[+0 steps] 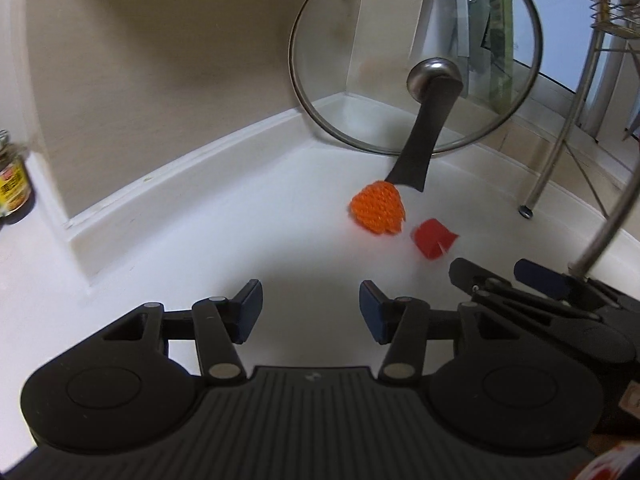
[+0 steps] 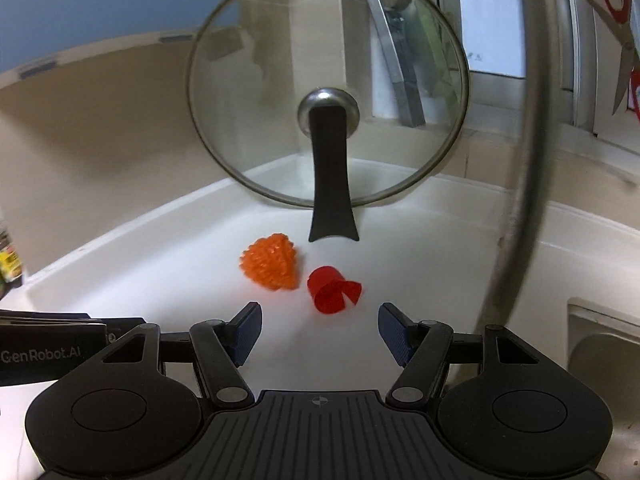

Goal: Collect trash

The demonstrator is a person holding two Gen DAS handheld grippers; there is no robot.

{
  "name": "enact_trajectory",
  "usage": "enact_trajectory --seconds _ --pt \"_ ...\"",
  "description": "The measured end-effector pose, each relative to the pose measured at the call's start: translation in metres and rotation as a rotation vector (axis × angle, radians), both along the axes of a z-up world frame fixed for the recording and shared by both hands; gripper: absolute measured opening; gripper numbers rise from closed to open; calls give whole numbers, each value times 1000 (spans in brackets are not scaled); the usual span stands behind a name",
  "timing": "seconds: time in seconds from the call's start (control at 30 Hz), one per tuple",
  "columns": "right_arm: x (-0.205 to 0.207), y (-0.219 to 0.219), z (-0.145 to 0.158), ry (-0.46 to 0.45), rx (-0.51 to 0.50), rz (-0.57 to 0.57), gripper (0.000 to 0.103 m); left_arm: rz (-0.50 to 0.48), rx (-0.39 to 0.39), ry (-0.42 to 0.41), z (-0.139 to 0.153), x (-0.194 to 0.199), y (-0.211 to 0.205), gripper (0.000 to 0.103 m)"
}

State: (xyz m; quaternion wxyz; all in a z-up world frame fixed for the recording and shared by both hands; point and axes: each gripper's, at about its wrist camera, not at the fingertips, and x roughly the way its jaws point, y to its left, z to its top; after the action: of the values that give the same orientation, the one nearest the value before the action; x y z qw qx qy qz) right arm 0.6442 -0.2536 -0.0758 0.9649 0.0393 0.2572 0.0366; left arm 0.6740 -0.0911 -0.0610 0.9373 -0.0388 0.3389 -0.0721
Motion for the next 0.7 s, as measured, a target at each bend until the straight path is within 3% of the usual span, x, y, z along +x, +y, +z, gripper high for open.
enact_trajectory --seconds 0.47,0.7 --pt "54 6 -24 12 -97 -16 61 -31 14 7 -19 53 -7 46" --pt "66 3 -32 36 -105 9 53 -41 18 14 -23 64 -8 46"
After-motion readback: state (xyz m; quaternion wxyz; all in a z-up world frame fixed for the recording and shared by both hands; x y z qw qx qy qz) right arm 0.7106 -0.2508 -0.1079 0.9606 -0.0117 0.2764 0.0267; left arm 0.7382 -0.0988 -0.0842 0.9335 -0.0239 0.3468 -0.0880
